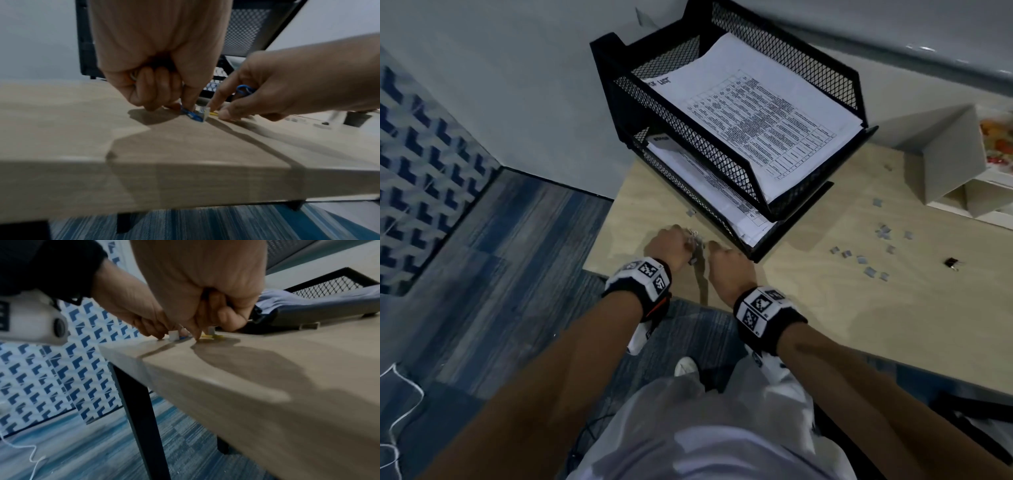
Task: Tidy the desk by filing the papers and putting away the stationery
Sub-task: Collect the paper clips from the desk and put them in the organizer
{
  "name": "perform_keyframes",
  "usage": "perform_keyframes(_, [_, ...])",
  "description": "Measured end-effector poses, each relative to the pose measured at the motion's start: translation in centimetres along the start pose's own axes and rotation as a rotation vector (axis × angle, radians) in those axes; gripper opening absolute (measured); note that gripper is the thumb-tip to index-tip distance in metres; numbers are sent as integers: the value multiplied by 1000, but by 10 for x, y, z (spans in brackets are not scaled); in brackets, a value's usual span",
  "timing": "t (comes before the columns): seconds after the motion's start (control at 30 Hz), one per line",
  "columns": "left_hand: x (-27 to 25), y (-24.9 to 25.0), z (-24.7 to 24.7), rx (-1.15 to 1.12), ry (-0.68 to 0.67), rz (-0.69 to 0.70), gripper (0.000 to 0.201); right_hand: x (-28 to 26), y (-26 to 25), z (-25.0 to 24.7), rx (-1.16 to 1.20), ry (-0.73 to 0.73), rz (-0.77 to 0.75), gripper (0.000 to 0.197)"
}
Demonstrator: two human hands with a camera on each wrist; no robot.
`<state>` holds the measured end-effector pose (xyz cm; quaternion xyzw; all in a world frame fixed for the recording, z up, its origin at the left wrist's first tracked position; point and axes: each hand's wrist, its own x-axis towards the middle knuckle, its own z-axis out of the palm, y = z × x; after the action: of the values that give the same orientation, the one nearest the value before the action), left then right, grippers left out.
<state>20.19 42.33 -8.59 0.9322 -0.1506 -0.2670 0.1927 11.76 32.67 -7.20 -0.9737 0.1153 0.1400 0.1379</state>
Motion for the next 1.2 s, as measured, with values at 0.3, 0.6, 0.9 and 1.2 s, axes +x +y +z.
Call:
perform_keyframes(0.3, [-15,27,26,-240,-69,86,22,-23,45,2,39,20,52,22])
perform_keyframes(0.6, [-6,-6,-7,-1475,-135,-221,43,-21,66,-21,1378,64,268,28])
perform_keyframes(0.9, [15,-23,-22,-1048,29,-329,39,-10,46,-26,1829,-235,459,26])
perform_keyframes(1.2, [16,-8,-8,-236,130,30,9,10,9,-13,559,-17,80,28])
